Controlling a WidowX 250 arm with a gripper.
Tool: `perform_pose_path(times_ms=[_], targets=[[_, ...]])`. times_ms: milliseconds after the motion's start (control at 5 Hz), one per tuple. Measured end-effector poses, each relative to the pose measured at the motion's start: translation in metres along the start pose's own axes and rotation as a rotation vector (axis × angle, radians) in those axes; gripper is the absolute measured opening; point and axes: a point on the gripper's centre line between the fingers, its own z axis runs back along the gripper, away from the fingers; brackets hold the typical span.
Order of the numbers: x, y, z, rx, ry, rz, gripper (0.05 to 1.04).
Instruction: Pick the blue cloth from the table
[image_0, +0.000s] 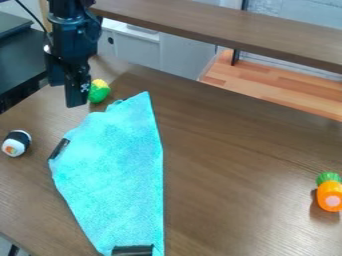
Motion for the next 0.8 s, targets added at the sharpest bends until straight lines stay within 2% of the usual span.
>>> perform_pose_path(times_ms=[200, 400, 600, 800], targets=[[0.0, -0.003, -0.01, -0.021, 0.022, -0.001, 1.001], [0.001, -0.008, -0.023, -0.032, 0.014, -0.007, 1.0], [0.008, -0.016, -0.034, -0.047, -0.061, -0.011, 1.001], [0.016, -0.026, -0.051, -0.11, -0.217, -0.084, 1.001]])
